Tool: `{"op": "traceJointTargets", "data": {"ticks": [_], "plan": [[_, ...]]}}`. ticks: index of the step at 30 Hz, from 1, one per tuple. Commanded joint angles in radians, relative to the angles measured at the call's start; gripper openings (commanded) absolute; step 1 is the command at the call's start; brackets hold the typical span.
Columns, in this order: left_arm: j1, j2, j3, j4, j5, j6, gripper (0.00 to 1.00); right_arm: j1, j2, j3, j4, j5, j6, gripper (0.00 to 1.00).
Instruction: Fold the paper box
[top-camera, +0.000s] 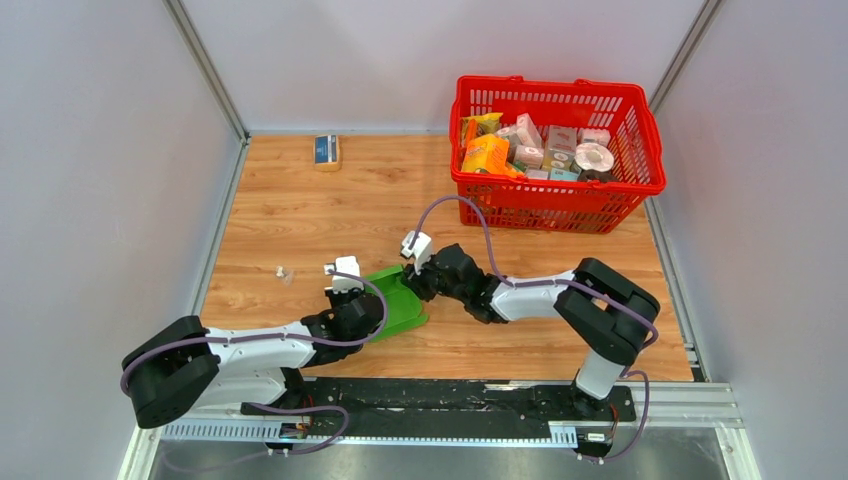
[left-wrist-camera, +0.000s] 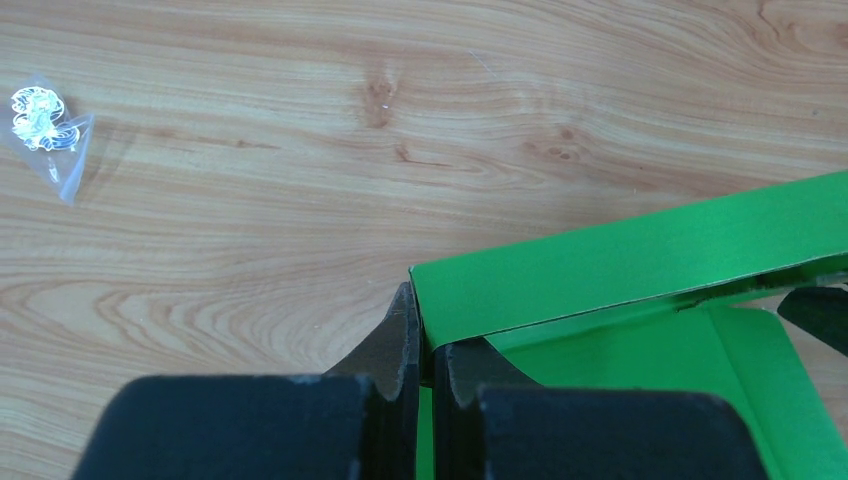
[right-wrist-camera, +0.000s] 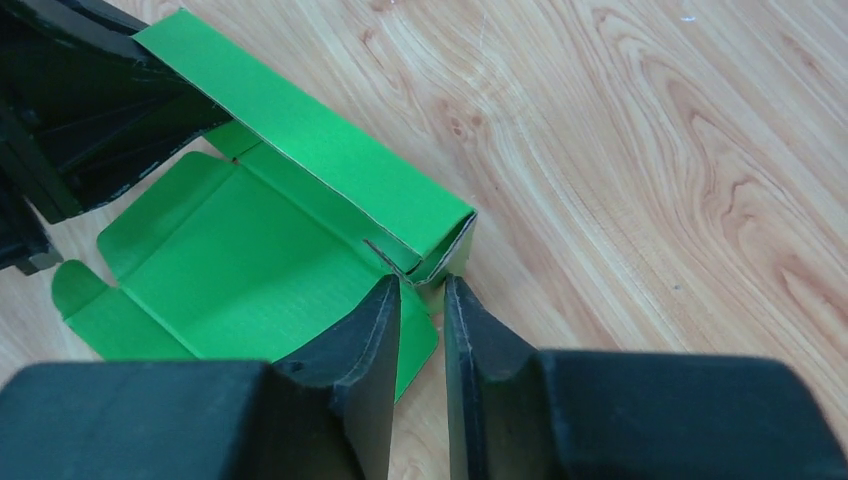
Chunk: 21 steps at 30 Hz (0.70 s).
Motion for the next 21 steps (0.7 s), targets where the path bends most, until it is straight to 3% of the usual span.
{"op": "traceJointTargets", "data": {"ticks": [1,4,5,8,15,19,21], "plan": [[-0.006,-0.001,0.018,0.006,0.003,-0.012,0.0,0.036,0.038,0.052,0.095,0.074,-0.047,0.21],[-0.007,0.008,0.025,0.006,0.005,-0.006,0.0,0.056,0.067,0.061,0.127,0.166,-0.053,0.19],[-0.006,0.01,0.028,0.005,0.005,-0.005,0.0,0.062,0.072,0.061,0.139,0.191,-0.05,0.24],[-0.006,0.002,0.021,0.006,0.007,-0.008,0.0,0.06,0.101,0.062,0.179,0.258,-0.053,0.28],[-0.006,-0.015,0.007,0.017,0.008,-0.008,0.0,0.059,0.14,0.088,0.201,0.332,-0.058,0.26],[-0.006,-0.008,0.015,0.003,0.003,-0.017,0.0,0.073,0.164,0.111,0.196,0.399,0.002,0.18],[-0.006,-0.002,0.022,-0.009,-0.001,-0.026,0.0,0.096,0.178,0.122,0.196,0.453,0.022,0.05]]}}
